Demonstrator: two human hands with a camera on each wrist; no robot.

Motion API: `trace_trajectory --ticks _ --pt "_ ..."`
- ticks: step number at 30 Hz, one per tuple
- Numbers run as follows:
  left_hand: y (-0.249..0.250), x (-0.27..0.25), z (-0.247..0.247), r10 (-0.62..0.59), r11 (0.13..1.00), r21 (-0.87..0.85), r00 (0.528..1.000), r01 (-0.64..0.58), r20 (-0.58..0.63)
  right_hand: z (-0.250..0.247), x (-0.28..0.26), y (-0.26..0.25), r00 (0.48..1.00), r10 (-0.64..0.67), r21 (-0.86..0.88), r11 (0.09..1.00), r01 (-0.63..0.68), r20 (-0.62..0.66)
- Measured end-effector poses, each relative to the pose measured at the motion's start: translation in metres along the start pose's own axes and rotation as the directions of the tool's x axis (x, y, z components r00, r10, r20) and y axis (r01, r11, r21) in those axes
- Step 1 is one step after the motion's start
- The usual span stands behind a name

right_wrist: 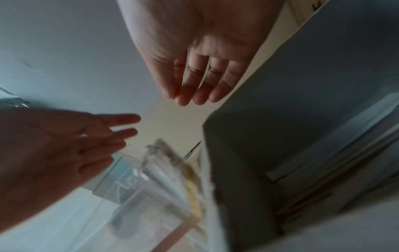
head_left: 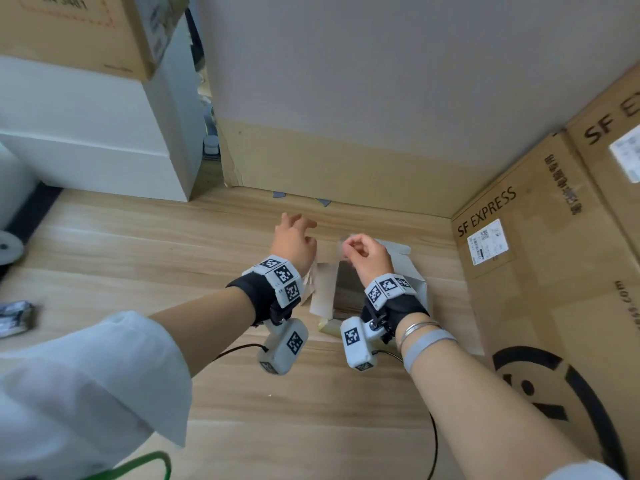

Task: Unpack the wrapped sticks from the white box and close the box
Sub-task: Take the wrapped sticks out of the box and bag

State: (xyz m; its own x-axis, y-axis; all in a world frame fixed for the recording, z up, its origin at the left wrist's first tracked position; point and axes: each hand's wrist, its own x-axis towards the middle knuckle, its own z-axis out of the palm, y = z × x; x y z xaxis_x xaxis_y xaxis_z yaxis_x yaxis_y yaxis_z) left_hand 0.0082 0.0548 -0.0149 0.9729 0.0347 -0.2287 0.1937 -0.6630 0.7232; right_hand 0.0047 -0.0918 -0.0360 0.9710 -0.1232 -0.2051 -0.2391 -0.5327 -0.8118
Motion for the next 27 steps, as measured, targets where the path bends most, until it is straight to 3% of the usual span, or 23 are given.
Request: trace_trajectory --ticks 6,9,12,18,24,27 --pt "0.028 -0.017 0.037 0.111 0.994 -0.034 0.990 -0.108 0.084 -0.025 -0.013 0.035 0.992 0.092 -0.097 0.992 -0.083 0.089" --pt "0.029 -0.023 0.059 -0.053 0.998 -0.015 0.974 0.058 0.222 -0.031 -0.017 0.053 0.976 0.157 -0.186 0.974 -0.128 0.148" --pt "0.022 -0.023 0.075 -0.289 0.957 0.076 0.906 0.280 0.308 -0.036 -0.021 0.067 0.961 0.209 -0.265 0.951 -0.156 0.183" --pt "0.012 -0.015 0.082 -0.370 0.929 0.106 0.870 0.355 0.325 -0.032 -0.023 0.077 0.940 0.264 -0.304 0.933 -0.192 0.217" --pt "0.013 -0.027 0.082 -0.214 0.977 0.035 0.944 0.212 0.252 -0.024 -0.021 0.075 0.942 0.260 -0.448 0.883 -0.143 0.214" --pt "0.008 -0.034 0.083 -0.166 0.986 0.033 0.957 0.163 0.236 -0.017 -0.022 0.073 0.934 0.242 -0.559 0.827 -0.056 0.265"
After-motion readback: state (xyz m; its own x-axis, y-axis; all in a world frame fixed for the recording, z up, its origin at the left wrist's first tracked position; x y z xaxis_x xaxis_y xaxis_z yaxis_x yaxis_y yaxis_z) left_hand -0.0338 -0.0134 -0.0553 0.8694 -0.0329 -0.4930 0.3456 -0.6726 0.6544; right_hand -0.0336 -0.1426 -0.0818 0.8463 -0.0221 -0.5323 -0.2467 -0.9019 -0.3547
